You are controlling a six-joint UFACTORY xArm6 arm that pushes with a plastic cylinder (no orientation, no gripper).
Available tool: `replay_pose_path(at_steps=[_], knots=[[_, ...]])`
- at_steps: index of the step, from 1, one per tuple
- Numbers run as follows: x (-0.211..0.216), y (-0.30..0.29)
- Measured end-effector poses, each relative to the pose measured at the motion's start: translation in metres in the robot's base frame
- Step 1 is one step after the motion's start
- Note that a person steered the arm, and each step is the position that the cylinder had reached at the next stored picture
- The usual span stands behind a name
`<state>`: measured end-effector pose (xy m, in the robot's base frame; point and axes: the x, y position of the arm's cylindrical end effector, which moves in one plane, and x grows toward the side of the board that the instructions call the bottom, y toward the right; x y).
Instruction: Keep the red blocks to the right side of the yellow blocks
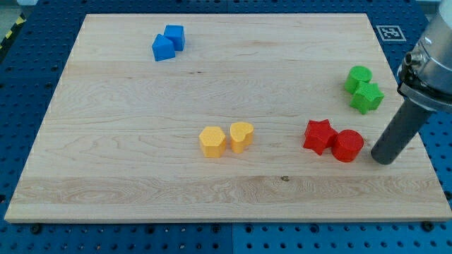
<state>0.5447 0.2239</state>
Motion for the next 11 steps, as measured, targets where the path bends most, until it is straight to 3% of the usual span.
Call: replay_pose_path(at_steps=[4,7,11], knots=[[0.023,-0.002],[-0.005,-0.028],[-0.005,-0.037]])
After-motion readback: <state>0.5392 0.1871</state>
